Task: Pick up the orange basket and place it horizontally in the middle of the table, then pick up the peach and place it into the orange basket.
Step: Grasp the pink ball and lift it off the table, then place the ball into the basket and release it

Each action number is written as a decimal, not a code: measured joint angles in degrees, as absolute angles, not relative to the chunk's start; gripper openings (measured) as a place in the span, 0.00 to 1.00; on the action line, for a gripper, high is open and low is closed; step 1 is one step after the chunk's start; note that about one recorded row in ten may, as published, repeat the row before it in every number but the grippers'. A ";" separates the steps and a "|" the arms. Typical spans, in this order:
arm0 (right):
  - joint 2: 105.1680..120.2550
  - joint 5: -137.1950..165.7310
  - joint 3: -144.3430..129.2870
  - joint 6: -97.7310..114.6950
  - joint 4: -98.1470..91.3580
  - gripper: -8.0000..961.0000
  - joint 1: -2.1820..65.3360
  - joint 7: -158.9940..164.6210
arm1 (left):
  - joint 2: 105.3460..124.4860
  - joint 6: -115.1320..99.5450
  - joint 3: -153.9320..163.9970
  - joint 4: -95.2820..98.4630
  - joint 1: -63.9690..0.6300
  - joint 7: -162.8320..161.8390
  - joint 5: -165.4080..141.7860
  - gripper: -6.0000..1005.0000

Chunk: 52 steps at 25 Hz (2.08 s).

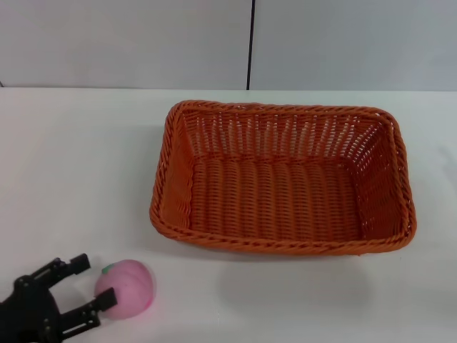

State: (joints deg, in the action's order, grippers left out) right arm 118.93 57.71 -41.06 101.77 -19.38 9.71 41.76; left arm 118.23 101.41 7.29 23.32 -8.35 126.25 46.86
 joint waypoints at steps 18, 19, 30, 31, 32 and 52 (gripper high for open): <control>118.81 57.53 -38.91 101.15 -17.48 0.52 10.20 41.79 | 118.24 97.89 4.81 20.73 -9.92 125.62 44.19 0.49; 118.82 57.53 -38.90 101.09 -17.41 0.52 10.18 41.71 | 118.23 97.91 4.14 20.73 -9.87 125.79 44.21 0.48; 118.77 57.47 -38.12 100.53 -17.05 0.52 9.75 41.40 | 117.09 107.72 -12.60 22.24 -10.56 125.86 44.42 0.33; 118.77 57.47 -38.12 100.53 -17.04 0.52 9.75 41.39 | 117.02 109.81 -14.57 22.11 -11.49 125.86 44.44 0.32; 118.77 57.47 -38.12 100.53 -17.04 0.52 9.79 41.39 | 117.03 110.33 -14.85 22.07 -11.82 125.86 44.45 0.31; 118.74 57.47 -37.44 100.37 -17.00 0.52 10.37 41.33 | 118.63 91.27 -7.15 -4.88 -29.22 137.76 43.85 0.15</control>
